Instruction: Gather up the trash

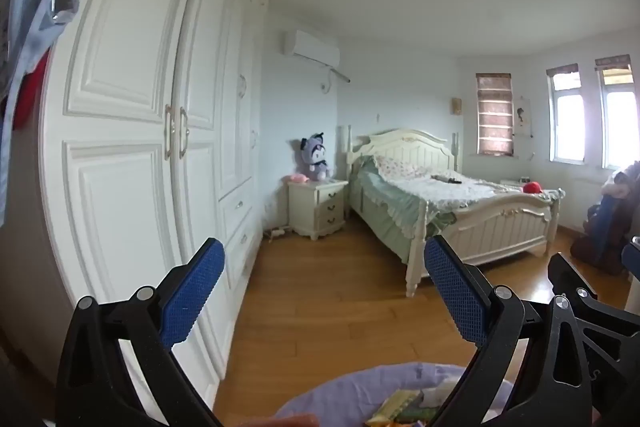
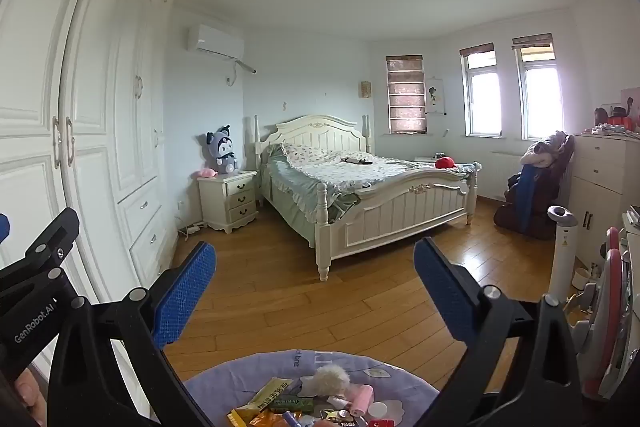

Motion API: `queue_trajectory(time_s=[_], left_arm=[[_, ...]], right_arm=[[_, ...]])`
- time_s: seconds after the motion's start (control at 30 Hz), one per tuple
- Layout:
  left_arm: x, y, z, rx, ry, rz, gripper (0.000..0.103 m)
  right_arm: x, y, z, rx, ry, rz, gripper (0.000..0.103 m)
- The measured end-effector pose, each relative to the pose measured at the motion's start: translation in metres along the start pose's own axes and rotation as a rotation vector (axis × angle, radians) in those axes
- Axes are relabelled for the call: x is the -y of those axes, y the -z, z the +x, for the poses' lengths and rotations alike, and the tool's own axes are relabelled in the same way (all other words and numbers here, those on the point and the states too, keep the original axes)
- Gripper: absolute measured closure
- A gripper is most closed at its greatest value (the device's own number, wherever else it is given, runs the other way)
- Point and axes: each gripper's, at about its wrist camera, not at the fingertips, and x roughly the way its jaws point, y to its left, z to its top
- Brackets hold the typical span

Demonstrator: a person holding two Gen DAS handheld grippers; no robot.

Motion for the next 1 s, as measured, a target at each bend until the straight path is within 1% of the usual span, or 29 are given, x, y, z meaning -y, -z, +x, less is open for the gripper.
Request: queue_trajectory(time_s=[0.17,0.37,0.57,1.0], left_arm=[[-0.005,0.000,-0.002,-0.007,0.002,-0.013,0.005],[0.001,0.015,0.006,-0.016,-0.002,0.011,0.005],[0.001,0.015,0.007,-0.031,0.003,0.018,0.005],[-0.001,0.017,0.010,-0.045,0.004,0.009,0.005]], right_arm=[[0.000,0.000,-0.001,0.000,0.001,0.003,0.005],[-0.004,0.000,-0.002,-0.003,0.003,0.002,0.005],[-0.003,0.003,0.005,-0.025,0.000,0.000,0.005],[0.002,0.006,0.006,-0.028,0.002,-0.002,0.005]])
